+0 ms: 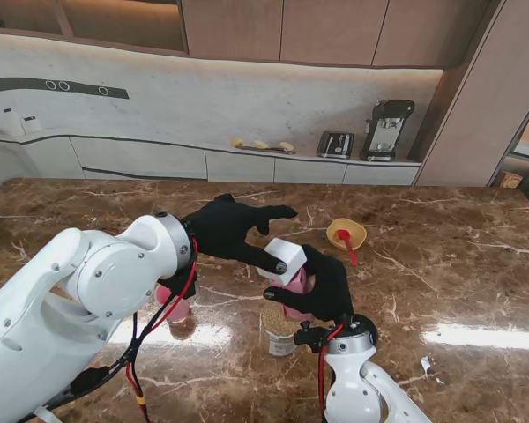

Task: Measure grain into the airtight container

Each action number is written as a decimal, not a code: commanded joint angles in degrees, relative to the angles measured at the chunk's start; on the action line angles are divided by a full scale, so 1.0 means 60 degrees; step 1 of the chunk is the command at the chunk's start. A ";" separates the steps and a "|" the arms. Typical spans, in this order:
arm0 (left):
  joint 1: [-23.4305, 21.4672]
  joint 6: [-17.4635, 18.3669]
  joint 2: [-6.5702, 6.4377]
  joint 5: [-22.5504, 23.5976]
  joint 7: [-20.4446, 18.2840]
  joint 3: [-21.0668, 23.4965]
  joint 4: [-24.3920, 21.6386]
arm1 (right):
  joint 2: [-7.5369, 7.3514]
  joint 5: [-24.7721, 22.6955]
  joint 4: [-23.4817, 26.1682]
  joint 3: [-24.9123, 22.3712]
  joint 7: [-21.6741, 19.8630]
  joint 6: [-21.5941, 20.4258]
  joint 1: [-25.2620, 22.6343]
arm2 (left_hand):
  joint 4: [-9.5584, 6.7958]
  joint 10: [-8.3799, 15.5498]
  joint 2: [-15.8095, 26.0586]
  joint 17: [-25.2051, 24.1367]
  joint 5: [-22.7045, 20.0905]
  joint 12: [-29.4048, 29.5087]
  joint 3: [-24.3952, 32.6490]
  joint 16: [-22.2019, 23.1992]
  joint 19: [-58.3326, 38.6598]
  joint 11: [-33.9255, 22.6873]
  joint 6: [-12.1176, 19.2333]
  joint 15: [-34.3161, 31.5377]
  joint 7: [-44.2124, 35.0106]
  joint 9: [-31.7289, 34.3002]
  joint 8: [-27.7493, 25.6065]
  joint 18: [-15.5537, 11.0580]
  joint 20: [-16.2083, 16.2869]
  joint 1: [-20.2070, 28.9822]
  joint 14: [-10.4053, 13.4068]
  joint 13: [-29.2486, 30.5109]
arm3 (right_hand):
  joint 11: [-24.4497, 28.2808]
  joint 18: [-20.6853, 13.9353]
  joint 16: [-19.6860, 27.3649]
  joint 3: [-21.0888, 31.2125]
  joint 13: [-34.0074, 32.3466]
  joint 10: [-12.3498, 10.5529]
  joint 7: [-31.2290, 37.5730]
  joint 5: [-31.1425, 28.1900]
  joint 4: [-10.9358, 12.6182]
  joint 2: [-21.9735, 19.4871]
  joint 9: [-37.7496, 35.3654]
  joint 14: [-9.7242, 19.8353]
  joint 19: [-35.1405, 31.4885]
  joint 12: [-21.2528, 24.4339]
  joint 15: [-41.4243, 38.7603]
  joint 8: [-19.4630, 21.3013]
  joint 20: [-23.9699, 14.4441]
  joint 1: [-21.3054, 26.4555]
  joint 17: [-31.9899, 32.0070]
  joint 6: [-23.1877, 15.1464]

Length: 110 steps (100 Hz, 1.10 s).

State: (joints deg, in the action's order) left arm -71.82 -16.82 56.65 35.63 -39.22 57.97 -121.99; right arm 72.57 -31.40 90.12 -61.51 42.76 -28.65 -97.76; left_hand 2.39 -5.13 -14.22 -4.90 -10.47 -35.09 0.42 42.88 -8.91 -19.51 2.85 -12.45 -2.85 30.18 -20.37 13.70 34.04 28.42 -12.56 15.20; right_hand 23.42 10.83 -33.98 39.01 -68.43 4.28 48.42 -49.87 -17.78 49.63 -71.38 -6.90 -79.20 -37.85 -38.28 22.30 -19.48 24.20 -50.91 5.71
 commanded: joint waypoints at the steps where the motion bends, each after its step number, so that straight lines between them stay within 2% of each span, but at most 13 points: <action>1: 0.0047 -0.0009 0.0060 -0.0105 0.0027 -0.0112 -0.0071 | 0.0022 0.0029 0.0015 0.0021 -0.0119 0.0037 -0.0059 | -0.0297 -0.0058 0.0279 -0.0252 0.0422 -0.0539 -0.0233 0.0334 -0.0255 -0.0602 -0.0073 -0.0262 -0.0083 0.0589 -0.0093 0.0214 0.0460 -0.0307 -0.0329 0.0316 | 0.0921 -0.0433 -0.0370 0.3896 -0.0731 -0.1126 0.1195 -0.0800 0.0522 -0.1768 -0.0617 0.0896 -0.0352 -0.0310 -0.0912 0.0282 -0.0061 0.2958 -0.0113 -0.3480; 15: 0.0255 -0.0116 0.0036 0.0055 -0.0127 -0.0339 -0.0082 | 0.0023 0.0032 0.0020 0.0025 -0.0118 0.0041 -0.0056 | -0.0308 0.0038 0.0109 -0.0321 0.0432 -0.0767 -0.0175 0.0518 -0.0356 -0.0933 -0.0213 -0.0330 -0.0179 0.0981 -0.0038 0.0285 0.0995 -0.0062 -0.0257 0.0584 | 0.0916 -0.0432 -0.0369 0.3892 -0.0734 -0.1112 0.1192 -0.0788 0.0523 -0.1767 -0.0609 0.0882 -0.0353 -0.0308 -0.0916 0.0277 -0.0059 0.2961 -0.0113 -0.3462; 29: 0.0386 0.0128 0.0005 0.0265 -0.0345 -0.0432 -0.0052 | 0.0025 0.0024 0.0019 0.0023 -0.0105 0.0036 -0.0056 | -0.0406 0.0417 -0.0358 -0.0289 0.0486 -0.0440 0.0013 0.0327 -0.0230 -0.0640 -0.0170 -0.0131 0.0070 0.0711 0.0106 0.0270 0.1086 0.1525 0.0057 0.0452 | 0.0913 -0.0432 -0.0367 0.3879 -0.0730 -0.1107 0.1198 -0.0790 0.0522 -0.1777 -0.0604 0.0888 -0.0354 -0.0309 -0.0914 0.0279 -0.0058 0.2960 -0.0112 -0.3453; 37: 0.0373 0.0268 0.0004 0.0131 -0.0324 -0.0415 -0.0022 | 0.0027 0.0026 0.0021 0.0026 -0.0099 0.0044 -0.0055 | -0.0466 0.0642 -0.0616 -0.0173 0.0458 -0.0145 0.0469 0.0122 0.0192 -0.0330 -0.0026 0.0013 0.0203 0.0317 0.0044 0.0153 0.0649 0.2745 0.0267 0.0155 | 0.0917 -0.0431 -0.0368 0.3877 -0.0735 -0.1092 0.1202 -0.0792 0.0523 -0.1779 -0.0609 0.0882 -0.0354 -0.0312 -0.0918 0.0279 -0.0057 0.2966 -0.0112 -0.3436; 42: 0.0350 0.0458 0.0010 0.0109 -0.0286 -0.0378 0.0007 | 0.0027 0.0027 0.0022 0.0032 -0.0099 0.0049 -0.0052 | -0.0060 0.0760 -0.1374 -0.0123 0.0463 -0.0142 0.4105 0.0122 0.0226 -0.0247 0.0049 0.0040 0.0188 0.0255 -0.0107 0.0091 0.0144 0.1912 0.0357 0.0057 | 0.0915 -0.0431 -0.0367 0.3875 -0.0732 -0.1102 0.1200 -0.0793 0.0523 -0.1777 -0.0607 0.0872 -0.0354 -0.0310 -0.0918 0.0277 -0.0057 0.2962 -0.0112 -0.3455; 48: 0.0328 0.0683 0.0005 0.0035 -0.0294 -0.0315 0.0036 | 0.0026 0.0027 0.0023 0.0041 -0.0103 0.0054 -0.0051 | 0.0150 0.0986 -0.1819 -0.0041 0.0468 -0.0063 0.7215 0.0037 0.0432 -0.0085 0.0220 0.0185 0.0265 0.0028 -0.0101 -0.0110 -0.0346 0.1712 0.0524 -0.0198 | 0.0916 -0.0431 -0.0368 0.3874 -0.0731 -0.1107 0.1200 -0.0792 0.0523 -0.1783 -0.0610 0.0871 -0.0354 -0.0310 -0.0919 0.0276 -0.0057 0.2962 -0.0112 -0.3453; 54: 0.0311 0.1074 -0.0006 -0.0123 -0.0304 -0.0207 0.0100 | 0.0025 0.0023 0.0024 0.0046 -0.0106 0.0058 -0.0050 | 0.0212 0.1292 -0.1976 0.0058 0.0470 0.0465 0.9254 -0.0145 0.0646 0.0424 0.0489 0.0405 0.0457 -0.0448 -0.0061 -0.0419 -0.0870 0.2047 0.0784 -0.0565 | 0.0914 -0.0431 -0.0367 0.3874 -0.0731 -0.1104 0.1200 -0.0791 0.0524 -0.1782 -0.0607 0.0871 -0.0354 -0.0310 -0.0919 0.0276 -0.0056 0.2967 -0.0112 -0.3451; 59: 0.0351 0.1542 -0.0045 -0.0416 -0.0436 -0.0080 0.0192 | 0.0025 0.0025 0.0026 0.0045 -0.0106 0.0058 -0.0052 | 0.0406 0.1550 -0.2096 0.0169 0.0454 0.1363 0.9836 -0.0395 0.0882 0.1049 0.0854 0.0622 0.0557 -0.1116 0.0222 -0.0741 -0.1536 0.2866 0.1092 -0.0963 | 0.0915 -0.0431 -0.0367 0.3876 -0.0731 -0.1091 0.1202 -0.0794 0.0525 -0.1780 -0.0607 0.0871 -0.0354 -0.0311 -0.0919 0.0277 -0.0056 0.2965 -0.0112 -0.3449; 70: 0.0550 0.1918 -0.0200 -0.1407 -0.1089 0.0127 0.0335 | 0.0027 0.0028 0.0034 0.0042 -0.0099 0.0067 -0.0058 | 0.0562 0.2282 -0.1871 0.0391 0.0422 0.3169 0.9340 -0.1399 0.1415 0.2065 0.1291 0.1223 0.0723 -0.3237 0.1548 -0.1436 -0.3146 0.4126 0.1921 -0.2113 | 0.0916 -0.0431 -0.0368 0.3876 -0.0735 -0.1091 0.1203 -0.0792 0.0525 -0.1776 -0.0609 0.0866 -0.0355 -0.0312 -0.0923 0.0276 -0.0055 0.2967 -0.0112 -0.3445; 85: 0.0442 0.2077 -0.0218 -0.1598 -0.1121 0.0326 0.0369 | 0.0024 0.0025 0.0040 0.0057 -0.0108 0.0074 -0.0059 | 0.0289 0.1765 -0.2336 0.0406 0.0429 0.3994 0.8633 -0.2307 0.1468 0.3113 0.1198 0.1459 0.0760 -0.3846 0.2025 -0.1376 -0.3629 0.2608 0.1671 -0.2191 | 0.0922 -0.0431 -0.0369 0.3881 -0.0736 -0.1095 0.1202 -0.0787 0.0526 -0.1773 -0.0613 0.0865 -0.0355 -0.0316 -0.0927 0.0277 -0.0054 0.2963 -0.0112 -0.3449; 95: 0.0335 0.1877 -0.0193 -0.1482 -0.1028 0.0398 0.0310 | 0.0023 0.0025 0.0044 0.0058 -0.0114 0.0073 -0.0062 | 0.0223 0.0817 -0.2197 0.0357 0.0435 0.3162 0.5762 -0.1999 0.1362 0.3077 0.0605 0.1291 0.0742 -0.3917 0.2350 -0.1197 -0.3589 0.1648 0.1328 -0.2263 | 0.0922 -0.0438 -0.0368 0.3885 -0.0737 -0.1101 0.1205 -0.0795 0.0525 -0.1770 -0.0613 0.0874 -0.0356 -0.0316 -0.0928 0.0276 -0.0054 0.2960 -0.0113 -0.3445; 102: 0.0239 0.1641 -0.0147 -0.1164 -0.0843 0.0400 0.0246 | 0.0023 0.0024 0.0047 0.0054 -0.0111 0.0072 -0.0065 | 0.0087 0.0193 -0.1740 0.0299 0.0459 0.2435 0.3321 -0.1339 0.1192 0.2433 0.0121 0.1019 0.0623 -0.3254 0.1566 -0.1093 -0.3263 0.1610 0.1054 -0.2099 | 0.0925 -0.0439 -0.0368 0.3888 -0.0739 -0.1106 0.1205 -0.0797 0.0525 -0.1771 -0.0619 0.0873 -0.0360 -0.0316 -0.0930 0.0275 -0.0055 0.2961 -0.0115 -0.3453; 110: 0.0211 0.1499 -0.0113 -0.0777 -0.0727 0.0364 0.0221 | 0.0025 0.0027 0.0045 0.0051 -0.0108 0.0070 -0.0065 | -0.0017 0.0109 -0.1288 0.0287 0.0462 0.1818 0.1831 -0.0873 0.1058 0.1570 -0.0172 0.0639 0.0551 -0.1856 0.1212 -0.1111 -0.2951 0.1558 0.0892 -0.1552 | 0.0923 -0.0437 -0.0369 0.3887 -0.0743 -0.1111 0.1208 -0.0803 0.0523 -0.1774 -0.0613 0.0885 -0.0363 -0.0316 -0.0934 0.0275 -0.0055 0.2957 -0.0115 -0.3453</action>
State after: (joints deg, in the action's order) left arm -70.17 -7.71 55.69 29.48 -44.27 60.48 -120.60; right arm 72.54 -31.46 90.21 -61.23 42.77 -28.34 -97.72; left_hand 3.71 -3.54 -24.30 -2.53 -10.43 -21.73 16.31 35.59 -2.35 -6.62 3.32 -6.46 0.74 15.17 -11.32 6.79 14.76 39.09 -5.42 4.26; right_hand 23.42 10.83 -33.99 39.00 -68.43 4.56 47.64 -49.87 -17.79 49.15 -71.31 -6.90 -79.31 -37.85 -38.30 22.30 -19.49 24.28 -50.92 6.24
